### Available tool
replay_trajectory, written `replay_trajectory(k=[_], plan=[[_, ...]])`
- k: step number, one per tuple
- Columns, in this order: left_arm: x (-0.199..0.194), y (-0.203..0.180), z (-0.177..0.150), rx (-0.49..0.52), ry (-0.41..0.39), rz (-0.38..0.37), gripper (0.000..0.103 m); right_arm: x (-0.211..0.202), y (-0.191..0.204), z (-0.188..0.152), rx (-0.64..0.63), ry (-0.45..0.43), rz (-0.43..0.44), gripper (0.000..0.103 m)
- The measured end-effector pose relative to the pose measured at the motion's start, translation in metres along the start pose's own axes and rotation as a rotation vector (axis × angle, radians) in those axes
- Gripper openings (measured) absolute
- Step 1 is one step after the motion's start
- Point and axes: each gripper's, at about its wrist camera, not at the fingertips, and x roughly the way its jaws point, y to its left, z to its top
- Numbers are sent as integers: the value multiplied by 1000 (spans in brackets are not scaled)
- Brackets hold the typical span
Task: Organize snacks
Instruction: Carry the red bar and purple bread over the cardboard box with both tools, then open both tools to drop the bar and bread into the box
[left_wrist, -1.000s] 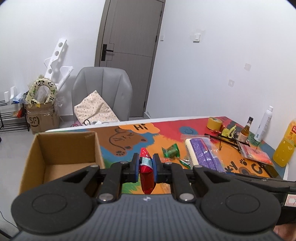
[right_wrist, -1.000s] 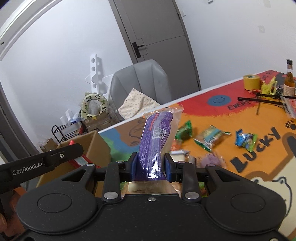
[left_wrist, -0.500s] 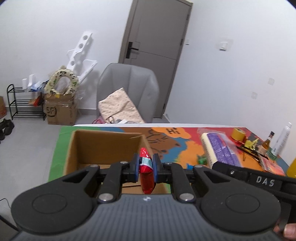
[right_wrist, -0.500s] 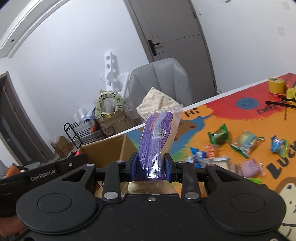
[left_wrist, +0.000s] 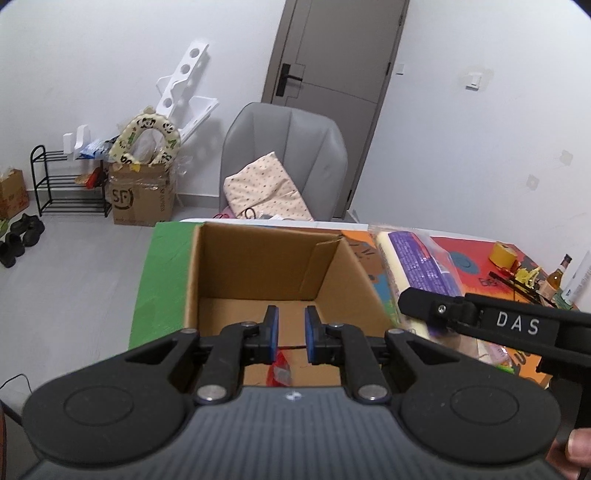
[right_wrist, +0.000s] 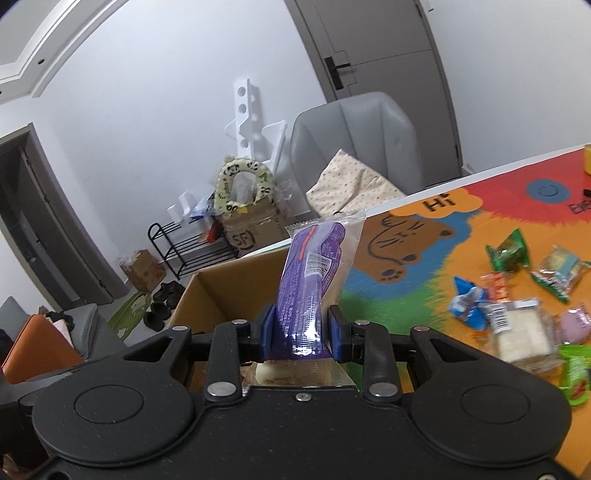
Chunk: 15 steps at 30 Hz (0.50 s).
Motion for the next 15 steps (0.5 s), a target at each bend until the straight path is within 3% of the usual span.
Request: replay_trajectory(k=[6, 10, 15], plan=[[0, 14, 0, -41, 16, 29, 17, 9, 9, -1, -13, 31, 40, 29], [-4, 11, 0, -38, 17, 31, 20, 4, 9, 1, -21, 15, 28, 49], [-10, 3, -1, -32, 4, 22, 50, -8, -9, 2, 24, -5, 8, 57]])
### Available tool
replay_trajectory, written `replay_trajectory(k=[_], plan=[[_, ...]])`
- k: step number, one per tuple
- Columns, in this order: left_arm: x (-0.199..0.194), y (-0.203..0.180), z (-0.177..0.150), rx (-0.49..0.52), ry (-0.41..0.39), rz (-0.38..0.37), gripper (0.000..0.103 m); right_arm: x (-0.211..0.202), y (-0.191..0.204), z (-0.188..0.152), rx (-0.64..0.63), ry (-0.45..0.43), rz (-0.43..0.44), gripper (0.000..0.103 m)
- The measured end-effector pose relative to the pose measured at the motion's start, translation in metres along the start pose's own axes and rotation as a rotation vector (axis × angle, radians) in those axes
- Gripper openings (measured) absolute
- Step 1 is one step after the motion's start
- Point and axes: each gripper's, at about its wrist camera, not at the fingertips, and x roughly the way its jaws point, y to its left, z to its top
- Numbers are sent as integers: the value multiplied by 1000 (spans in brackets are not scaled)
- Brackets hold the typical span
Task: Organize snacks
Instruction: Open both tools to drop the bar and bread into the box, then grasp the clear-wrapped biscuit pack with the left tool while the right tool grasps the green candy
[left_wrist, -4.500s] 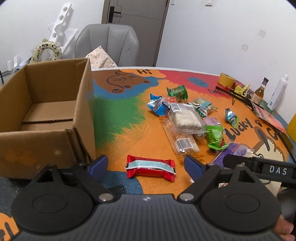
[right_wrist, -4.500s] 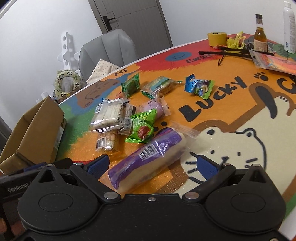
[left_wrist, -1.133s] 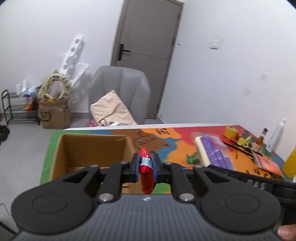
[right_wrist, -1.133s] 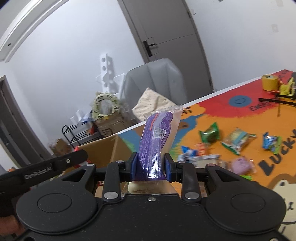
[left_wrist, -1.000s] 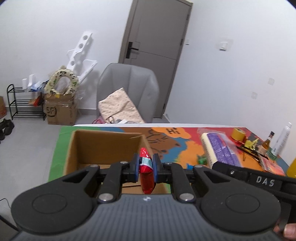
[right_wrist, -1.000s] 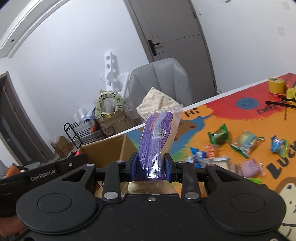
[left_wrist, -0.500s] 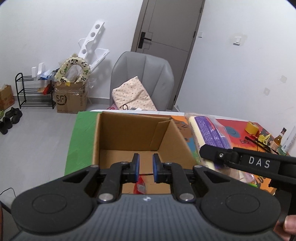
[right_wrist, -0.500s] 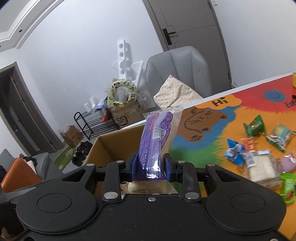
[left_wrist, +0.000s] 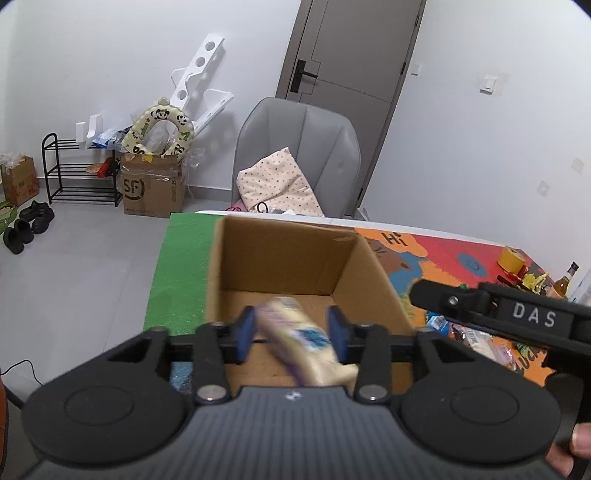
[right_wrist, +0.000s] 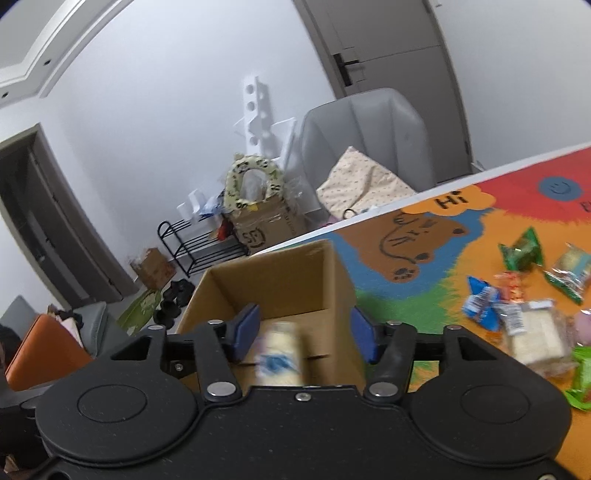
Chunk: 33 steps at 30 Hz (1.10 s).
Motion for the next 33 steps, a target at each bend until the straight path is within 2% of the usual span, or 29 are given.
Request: replay_trajectory(k=[2, 5, 7, 21, 29, 33], plan=[[-3, -6, -1, 9, -15, -10, 65, -8, -11, -2, 19, -4, -15, 61], [-5, -20, -2, 39, -31, -20, 79, -18, -27, -5, 39, -12, -40, 63], [-7, -32, -3, 63, -37, -31, 84, -26, -38, -7, 51, -14, -56, 65], [-1, -82, -13, 109, 0, -74, 95, -70, -91, -14, 71, -38, -138, 84], [2, -106, -19, 117, 22, -91, 98, -88, -116, -21, 78, -49, -180, 102], [3, -119, -22, 132, 28, -116, 98, -96, -132, -25, 72, -47, -215, 103]])
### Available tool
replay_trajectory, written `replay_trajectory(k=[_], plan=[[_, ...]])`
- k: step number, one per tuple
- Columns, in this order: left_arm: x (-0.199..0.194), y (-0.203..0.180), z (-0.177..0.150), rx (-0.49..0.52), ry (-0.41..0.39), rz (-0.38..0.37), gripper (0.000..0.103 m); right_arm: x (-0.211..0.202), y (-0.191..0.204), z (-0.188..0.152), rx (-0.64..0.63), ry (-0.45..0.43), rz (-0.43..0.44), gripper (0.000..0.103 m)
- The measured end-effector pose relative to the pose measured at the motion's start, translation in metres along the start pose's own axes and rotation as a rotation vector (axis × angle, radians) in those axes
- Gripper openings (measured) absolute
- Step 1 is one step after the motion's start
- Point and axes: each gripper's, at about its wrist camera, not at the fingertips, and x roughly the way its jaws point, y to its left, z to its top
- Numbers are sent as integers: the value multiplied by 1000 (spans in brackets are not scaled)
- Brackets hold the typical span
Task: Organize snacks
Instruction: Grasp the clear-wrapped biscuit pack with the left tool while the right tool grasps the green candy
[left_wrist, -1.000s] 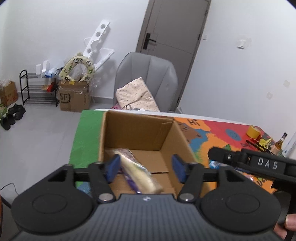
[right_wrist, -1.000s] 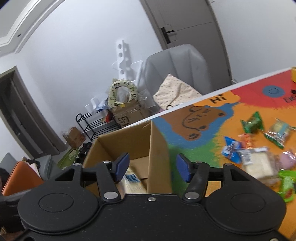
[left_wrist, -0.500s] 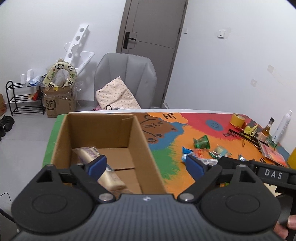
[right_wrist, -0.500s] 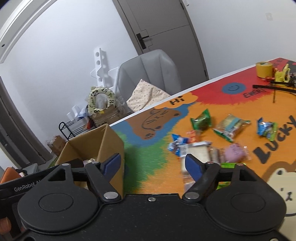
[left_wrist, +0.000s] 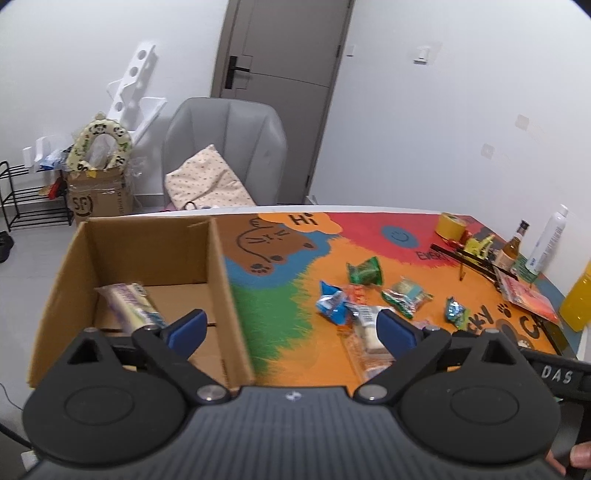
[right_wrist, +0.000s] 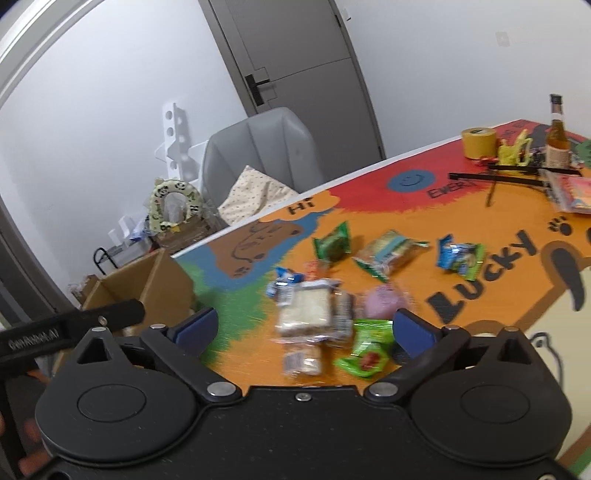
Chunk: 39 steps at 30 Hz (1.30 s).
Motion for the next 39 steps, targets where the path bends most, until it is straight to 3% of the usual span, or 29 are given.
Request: replay_trajectory(k=[15, 22, 26, 29, 39], plan=[[25, -47, -9, 29, 42, -63, 98, -2, -54, -11, 63, 25, -62, 103], [48, -63, -17, 27, 86, -63, 95, 11, -66, -15, 97, 51, -50, 89], [60, -70, -23, 29, 104, -65, 88, 18, -73, -19, 113, 73, -40, 80], [73, -75, -28, 27, 138, -69, 79, 21, -79, -21, 121, 84, -40, 78], [106, -90, -52, 37, 232, -78, 69, 30, -95, -23, 147, 109, -45, 78]])
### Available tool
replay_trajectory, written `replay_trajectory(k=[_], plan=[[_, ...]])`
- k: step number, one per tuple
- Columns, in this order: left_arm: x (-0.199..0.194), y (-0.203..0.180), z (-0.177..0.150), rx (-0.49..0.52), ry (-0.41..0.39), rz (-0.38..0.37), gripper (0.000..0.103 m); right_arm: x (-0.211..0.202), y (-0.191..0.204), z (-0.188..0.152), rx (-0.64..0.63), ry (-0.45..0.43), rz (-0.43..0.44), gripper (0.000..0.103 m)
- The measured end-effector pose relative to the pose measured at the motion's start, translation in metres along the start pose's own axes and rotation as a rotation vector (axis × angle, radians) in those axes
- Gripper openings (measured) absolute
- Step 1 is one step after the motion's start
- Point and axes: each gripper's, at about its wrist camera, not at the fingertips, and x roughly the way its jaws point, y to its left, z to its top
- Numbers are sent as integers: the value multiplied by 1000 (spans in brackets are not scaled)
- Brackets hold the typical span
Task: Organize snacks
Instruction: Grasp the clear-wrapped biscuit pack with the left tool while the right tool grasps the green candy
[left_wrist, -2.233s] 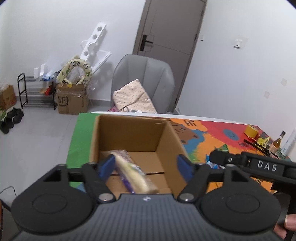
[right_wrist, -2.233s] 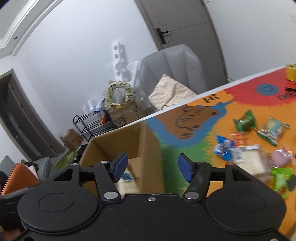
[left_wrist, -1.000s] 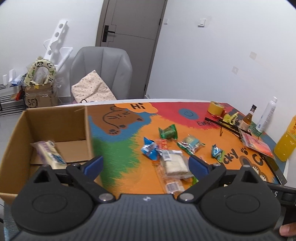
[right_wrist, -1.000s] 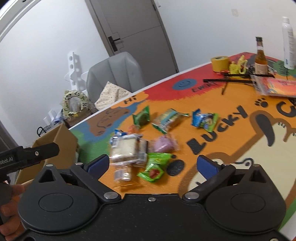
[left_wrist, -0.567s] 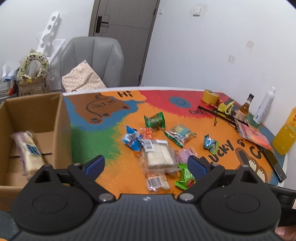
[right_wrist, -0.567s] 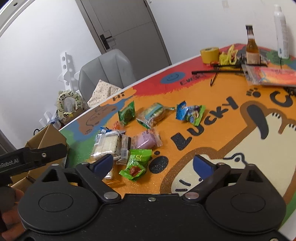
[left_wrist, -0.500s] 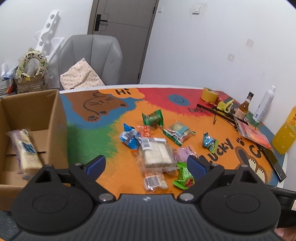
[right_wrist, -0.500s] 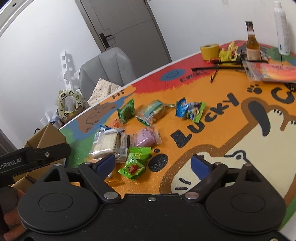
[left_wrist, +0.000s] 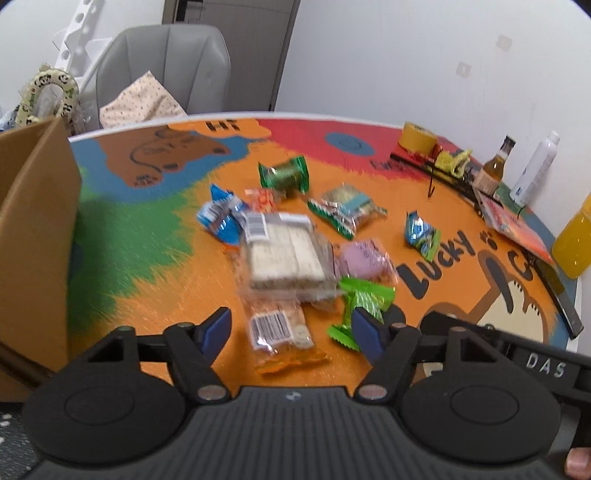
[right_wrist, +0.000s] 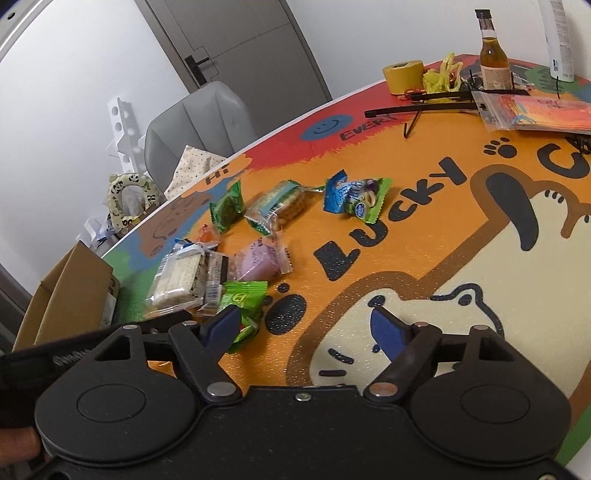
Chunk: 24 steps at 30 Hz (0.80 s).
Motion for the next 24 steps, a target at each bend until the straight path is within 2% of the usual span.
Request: replay_trajectory(k=[8, 13, 15, 17, 19, 24], plan=[[12, -2, -10, 11, 11, 23, 59, 9, 5, -1, -18, 20, 14, 76], [12, 3, -7, -6, 2, 28, 57, 15, 15, 0, -35, 25, 17, 76], [13, 6, -6, -10, -6, 35, 53, 18, 19, 1, -38, 27, 18, 75], [14, 7, -5, -12, -11, 38, 39, 22, 23, 1, -43, 32, 17, 75], [12, 12, -5, -22, -9, 24, 34, 25, 28, 1, -53, 33, 15, 75], [7, 22, -6, -40, -12, 13, 32, 32, 36, 2, -75, 29, 0, 76]])
